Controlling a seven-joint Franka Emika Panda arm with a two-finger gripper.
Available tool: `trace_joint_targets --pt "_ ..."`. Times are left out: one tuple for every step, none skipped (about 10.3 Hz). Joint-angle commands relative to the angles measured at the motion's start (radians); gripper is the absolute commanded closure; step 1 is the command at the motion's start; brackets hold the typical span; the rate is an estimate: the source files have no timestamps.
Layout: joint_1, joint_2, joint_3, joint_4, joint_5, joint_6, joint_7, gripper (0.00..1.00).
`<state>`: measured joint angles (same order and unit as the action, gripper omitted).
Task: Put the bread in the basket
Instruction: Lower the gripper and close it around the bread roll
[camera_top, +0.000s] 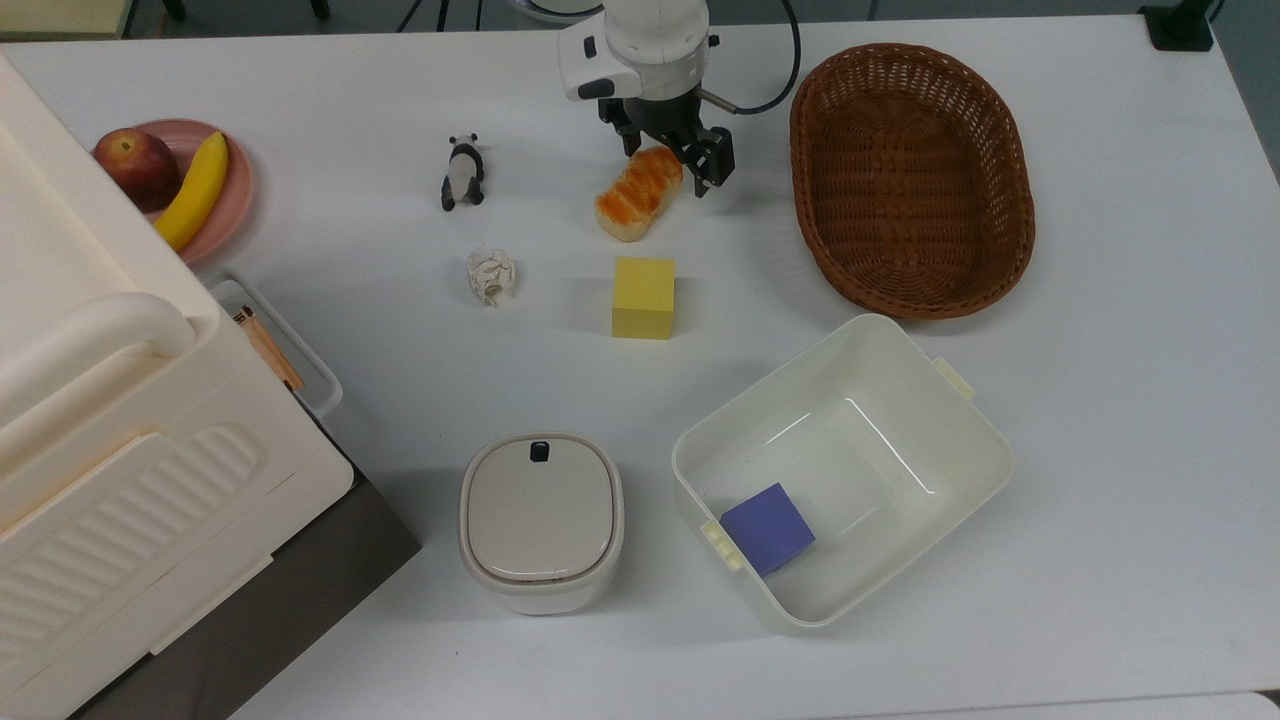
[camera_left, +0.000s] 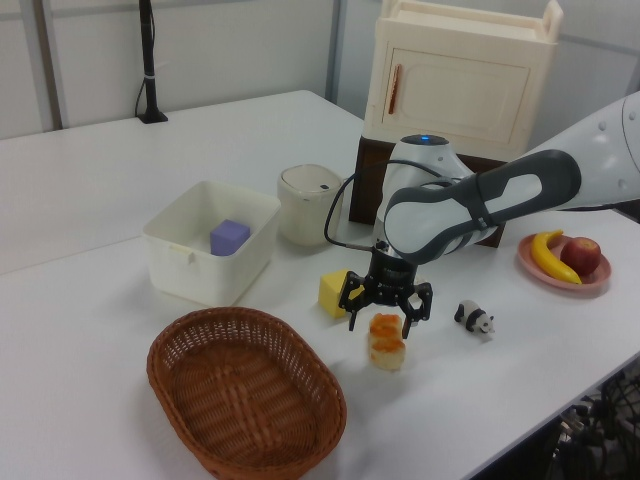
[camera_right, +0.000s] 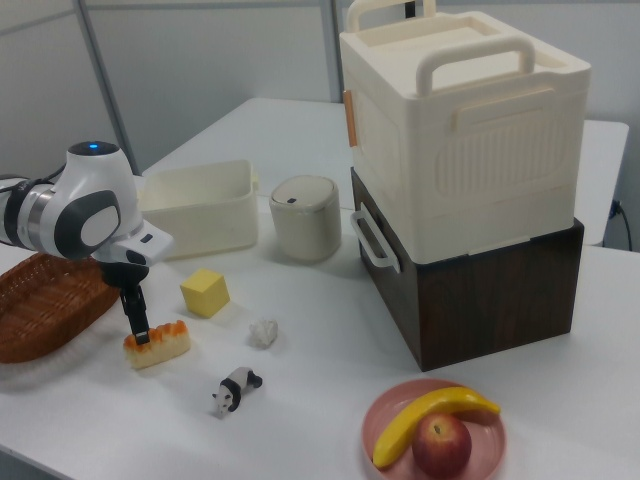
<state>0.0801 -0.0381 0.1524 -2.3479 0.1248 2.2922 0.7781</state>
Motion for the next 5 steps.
trace_joint_targets --pt "0.003 0.012 -0.005 0.001 -0.043 0.016 0.032 0.00" --pt "0.000 0.012 -0.005 -0.001 -0.051 0.013 0.032 0.00" --pt "-0.002 0.015 -0.005 -0.001 -0.057 0.013 0.032 0.00" --pt "-0.002 0.020 -0.005 -0.002 -0.063 0.013 0.032 0.00" --pt "-0.003 0.023 -0.005 -0.002 -0.074 0.012 0.032 0.00"
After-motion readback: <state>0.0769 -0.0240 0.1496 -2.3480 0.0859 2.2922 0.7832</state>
